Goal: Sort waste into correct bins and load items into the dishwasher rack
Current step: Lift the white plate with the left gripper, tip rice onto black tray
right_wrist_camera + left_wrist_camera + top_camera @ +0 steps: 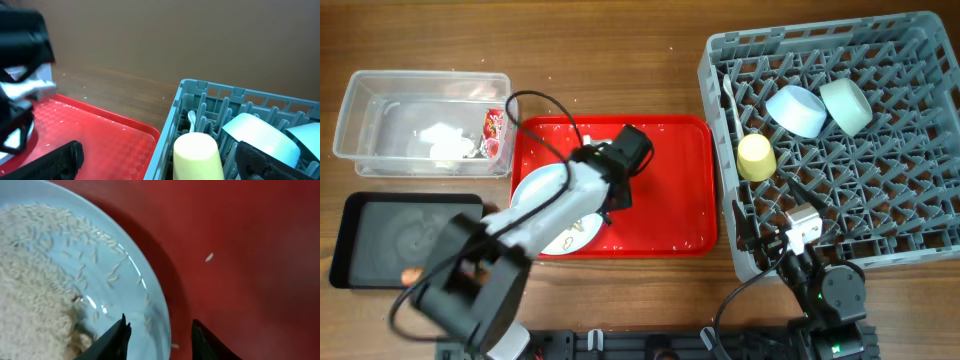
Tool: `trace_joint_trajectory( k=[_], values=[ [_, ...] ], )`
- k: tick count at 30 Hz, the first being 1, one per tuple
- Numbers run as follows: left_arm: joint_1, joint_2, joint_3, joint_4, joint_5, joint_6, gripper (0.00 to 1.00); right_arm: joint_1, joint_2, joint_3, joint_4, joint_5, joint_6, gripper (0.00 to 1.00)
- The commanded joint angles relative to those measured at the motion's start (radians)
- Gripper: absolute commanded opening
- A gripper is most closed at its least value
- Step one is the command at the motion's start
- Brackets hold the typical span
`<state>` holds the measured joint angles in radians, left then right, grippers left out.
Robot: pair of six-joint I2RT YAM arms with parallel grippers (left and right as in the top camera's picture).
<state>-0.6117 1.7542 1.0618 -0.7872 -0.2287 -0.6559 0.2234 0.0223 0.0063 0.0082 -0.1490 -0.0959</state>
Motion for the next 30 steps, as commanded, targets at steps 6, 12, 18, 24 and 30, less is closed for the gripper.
trace_joint_trajectory(
  k=[6,12,18,24,30],
  values=[
    [0.0,0.078,-0.001,0.031,-0.038,0.049,0.04,-0.002,-0.005,-0.001,0.004,-0.008,-0.009,1.0],
    [-0.039,-0.022,0.185,-0.249,-0.042,0.046,0.04,-0.002,-0.005,-0.001,0.004,-0.008,-0.009,1.0],
    [0.05,-0.274,0.347,-0.555,-0.042,0.046,0.04,-0.002,-0.005,-0.001,0.004,-0.008,-0.009,1.0],
    [0.385,-0.443,0.346,-0.652,-0.002,0.12,0.04,-0.002,-0.005,-0.001,0.004,-0.008,-0.009,1.0],
    [0.689,-0.455,0.27,-0.509,0.305,0.339,0.04,-0.002,-0.005,-0.001,0.004,-0.008,-0.009,1.0]
  ],
)
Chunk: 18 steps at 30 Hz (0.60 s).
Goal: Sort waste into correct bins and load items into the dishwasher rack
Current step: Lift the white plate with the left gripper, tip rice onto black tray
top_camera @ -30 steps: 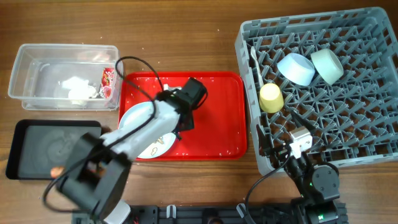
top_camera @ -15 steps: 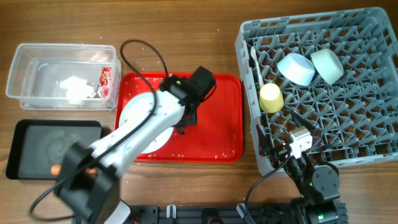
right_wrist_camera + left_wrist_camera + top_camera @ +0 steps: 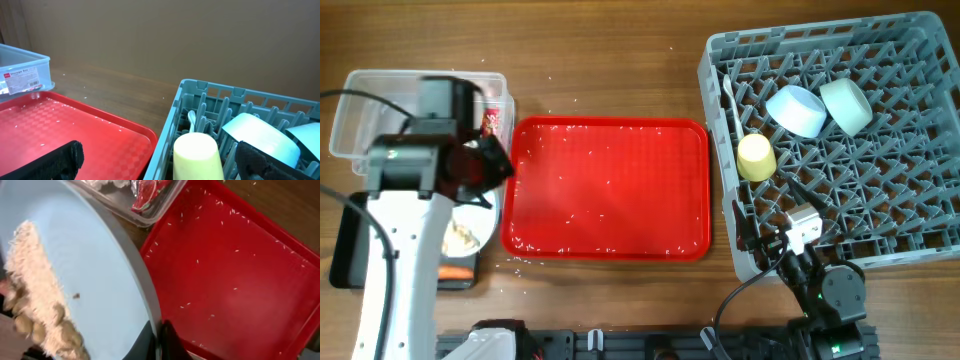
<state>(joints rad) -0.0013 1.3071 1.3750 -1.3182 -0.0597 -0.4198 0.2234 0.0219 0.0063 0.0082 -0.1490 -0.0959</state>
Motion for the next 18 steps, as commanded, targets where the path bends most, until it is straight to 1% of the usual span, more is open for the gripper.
trace_joint_trajectory(
  k=[1,3,4,5,6,7,8,9,11,14,17,18],
  values=[
    [0.13,-0.014,-0.064,0.037,0.182,0.13,0.04,-0.002,-0.005,-0.001,0.004,-0.008,-0.009,1.0],
    [0.244,-0.054,-0.114,0.064,0.321,0.197,0.04,-0.002,-0.005,-0.001,0.004,-0.008,-0.009,1.0],
    [0.291,-0.075,-0.136,0.076,0.351,0.213,0.04,-0.002,-0.005,-0.001,0.004,-0.008,-0.009,1.0],
    [0.377,-0.117,-0.187,0.114,0.43,0.261,0.04,-0.002,-0.005,-0.001,0.004,-0.008,-0.009,1.0],
    [0.425,-0.143,-0.22,0.14,0.478,0.27,0.04,-0.002,-0.005,-0.001,0.004,-0.008,-0.009,1.0],
    [0.485,-0.175,-0.267,0.179,0.549,0.311,0.04,-0.002,-0.005,-0.001,0.004,-0.008,-0.009,1.0],
    [0.536,-0.203,-0.308,0.207,0.584,0.312,0.04,-0.002,-0.005,-0.001,0.004,-0.008,-0.009,1.0],
    [0.587,-0.231,-0.342,0.222,0.641,0.347,0.04,-0.002,-0.005,-0.001,0.004,-0.008,-0.008,1.0],
    [0.652,-0.268,-0.352,0.208,0.729,0.437,0.04,-0.002,-0.005,-0.001,0.004,-0.008,-0.009,1.0],
    [0.723,-0.332,-0.352,0.211,0.82,0.499,0.04,-0.002,-0.005,-0.001,0.004,-0.008,-0.009,1.0],
    [0.835,-0.411,-0.386,0.219,0.979,0.574,0.04,-0.002,-0.005,-0.001,0.004,-0.008,-0.009,1.0],
    [0.868,-0.424,-0.393,0.22,1.002,0.574,0.04,-0.002,-0.005,-0.001,0.004,-0.008,-0.009,1.0]
  ],
)
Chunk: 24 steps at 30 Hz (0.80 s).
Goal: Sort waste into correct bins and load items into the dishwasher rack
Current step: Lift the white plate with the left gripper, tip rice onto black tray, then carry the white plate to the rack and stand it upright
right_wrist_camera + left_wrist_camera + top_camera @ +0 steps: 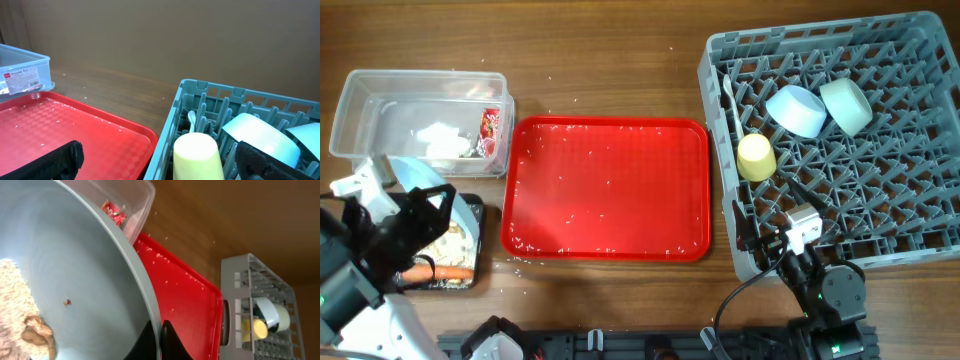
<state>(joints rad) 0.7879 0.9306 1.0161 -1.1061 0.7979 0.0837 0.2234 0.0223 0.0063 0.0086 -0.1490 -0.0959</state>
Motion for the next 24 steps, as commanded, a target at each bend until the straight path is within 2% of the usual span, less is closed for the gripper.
trace_joint_trajectory(
  k=[1,5,9,11,13,16,20,23,24],
  values=[
    [0.119,-0.058,-0.034,0.008,0.145,0.069,0.04,-0.002,-0.005,-0.001,0.004,-0.008,-0.009,1.0],
    [0.259,-0.06,-0.094,0.043,0.288,0.122,0.04,-0.002,-0.005,-0.001,0.004,-0.008,-0.009,1.0],
    [0.396,-0.048,-0.174,0.048,0.348,0.091,0.04,-0.002,-0.005,-0.001,0.004,-0.008,-0.009,1.0],
    [0.407,-0.042,-0.175,0.071,0.371,0.095,0.04,-0.002,-0.005,-0.001,0.004,-0.008,-0.009,1.0],
    [0.389,-0.03,-0.175,0.071,0.493,0.097,0.04,-0.002,-0.005,-0.001,0.004,-0.008,-0.009,1.0],
    [0.322,-0.028,-0.174,0.09,0.526,0.095,0.04,-0.002,-0.005,-0.001,0.004,-0.008,-0.009,1.0],
    [0.04,-0.047,-0.169,0.126,0.54,0.085,0.04,-0.002,-0.005,-0.001,0.004,-0.008,-0.009,1.0],
    [-0.221,-0.036,-0.169,0.371,0.475,-0.125,0.04,-0.002,-0.005,-0.001,0.004,-0.008,-0.009,1.0],
    [-0.347,-0.014,-0.169,0.529,0.412,-0.261,0.04,-0.002,-0.005,-0.001,0.004,-0.008,-0.009,1.0]
  ],
)
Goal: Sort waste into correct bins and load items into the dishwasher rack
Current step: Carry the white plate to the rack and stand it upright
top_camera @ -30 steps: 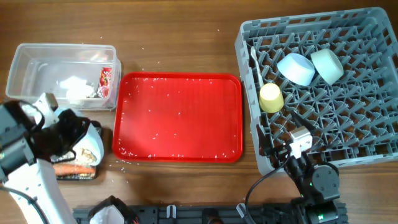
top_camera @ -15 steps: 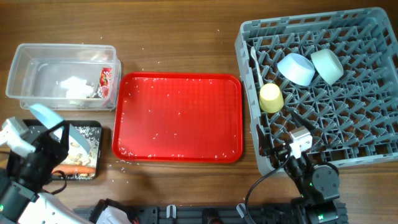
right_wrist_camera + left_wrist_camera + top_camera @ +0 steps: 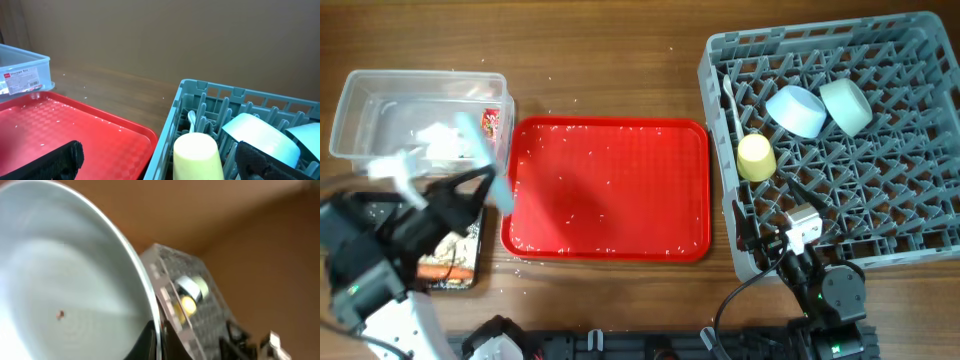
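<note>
My left gripper (image 3: pixel 159 341) is shut on the rim of a light blue plate (image 3: pixel 75 280), which is tipped steeply on edge. The overhead view shows the plate (image 3: pixel 485 165) edge-on between the black tray (image 3: pixel 470 278) and the red tray (image 3: pixel 610 190). Its face is bare but for one speck. Rice and food scraps (image 3: pixel 440 255) lie on the black tray. My right gripper (image 3: pixel 165 167) stands open at the front left of the grey dishwasher rack (image 3: pixel 720 150), holding nothing.
A clear bin (image 3: pixel 420 75) with wrappers sits at the back left. The rack holds a yellow cup (image 3: pixel 756 156), a pale blue bowl (image 3: pixel 795 110) and a green cup (image 3: pixel 845 105). Rice grains are scattered over the red tray.
The plate was tilted over the black tray with rice and scraps at its low side. Now it is tipped further, empty, and nearer the red tray's left edge. The right arm is unmoved.
My left gripper stood open around the rim of the rice-covered plate on the red tray. Then it was shut on the plate, held by the clear bin, then tilted over the black tray. Now the plate is bare and the food lies on the black tray.
</note>
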Tool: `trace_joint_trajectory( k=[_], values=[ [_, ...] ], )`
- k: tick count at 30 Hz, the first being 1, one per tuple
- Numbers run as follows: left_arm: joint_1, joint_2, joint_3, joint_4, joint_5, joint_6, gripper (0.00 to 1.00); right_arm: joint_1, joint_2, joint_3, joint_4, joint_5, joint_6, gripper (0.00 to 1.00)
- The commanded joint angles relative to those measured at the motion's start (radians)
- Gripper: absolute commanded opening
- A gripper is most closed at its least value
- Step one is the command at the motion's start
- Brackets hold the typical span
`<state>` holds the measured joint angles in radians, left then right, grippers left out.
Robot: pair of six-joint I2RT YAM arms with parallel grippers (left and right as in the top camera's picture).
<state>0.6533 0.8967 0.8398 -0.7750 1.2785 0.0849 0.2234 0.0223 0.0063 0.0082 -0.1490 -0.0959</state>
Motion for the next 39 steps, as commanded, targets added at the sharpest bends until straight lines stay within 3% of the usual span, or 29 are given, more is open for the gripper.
trace_joint_trajectory(
  k=[1,4,6,9,12,14,19,21,22,24,26,27,28,29,32,36,39],
  values=[
    [-0.313,0.047,0.007,0.334,-0.121,-0.369,0.04,-0.002,-0.005,-0.001,0.004,-0.008,-0.009,1.0],
    [-0.703,0.263,0.007,0.88,-0.364,-0.7,0.04,-0.002,-0.005,-0.001,0.004,-0.008,-0.009,1.0],
    [-0.826,0.389,0.007,1.108,-0.436,-0.822,0.04,-0.002,-0.005,-0.001,0.004,-0.008,-0.009,1.0],
    [-1.038,0.692,0.016,1.746,-0.607,-1.117,0.04,-0.002,-0.005,-0.001,0.004,-0.008,-0.009,1.0],
    [-1.165,0.905,0.059,2.144,-0.799,-1.241,0.04,-0.002,-0.005,-0.001,0.004,-0.008,-0.009,1.0],
    [-1.218,0.988,0.098,2.192,-0.861,-1.276,0.04,-0.002,-0.005,-0.001,0.004,-0.008,-0.009,1.0],
    [-1.305,1.047,0.13,2.003,-0.98,-1.258,0.05,-0.002,-0.005,-0.001,0.004,-0.008,-0.009,1.0],
    [-1.304,1.047,0.13,1.965,-1.001,-1.225,0.17,-0.002,-0.005,-0.001,0.004,-0.008,-0.009,1.0],
    [-1.3,1.046,0.13,1.959,-1.003,-1.195,0.18,-0.002,-0.005,-0.001,0.004,-0.008,-0.009,1.0],
    [-1.279,1.041,0.13,1.956,-1.007,-1.146,0.32,-0.002,-0.005,-0.001,0.004,-0.008,-0.009,1.0],
    [-1.24,1.012,0.13,1.896,-0.998,-1.113,0.63,-0.002,-0.005,-0.001,0.004,-0.008,-0.009,1.0],
    [-1.218,0.988,0.13,1.839,-0.986,-1.107,0.68,-0.002,-0.005,-0.001,0.004,-0.008,-0.009,1.0],
    [-1.15,0.877,0.13,1.626,-0.952,-1.033,0.99,-0.002,-0.005,-0.001,0.004,-0.008,-0.009,1.0],
    [-1.095,0.739,0.13,1.379,-0.955,-0.929,0.99,-0.002,-0.005,-0.001,0.004,-0.008,-0.009,1.0],
    [-1.007,0.484,0.13,0.931,-1.004,-0.793,1.0,-0.002,-0.005,-0.001,0.004,-0.008,-0.009,1.0],
    [-0.909,0.214,0.13,0.397,-1.087,-0.711,0.99,-0.002,-0.005,-0.001,0.004,-0.008,-0.009,1.0],
    [-0.85,0.015,0.13,0.017,-1.231,-0.657,1.0,-0.002,-0.005,-0.001,0.005,-0.008,-0.009,1.0]
  ],
)
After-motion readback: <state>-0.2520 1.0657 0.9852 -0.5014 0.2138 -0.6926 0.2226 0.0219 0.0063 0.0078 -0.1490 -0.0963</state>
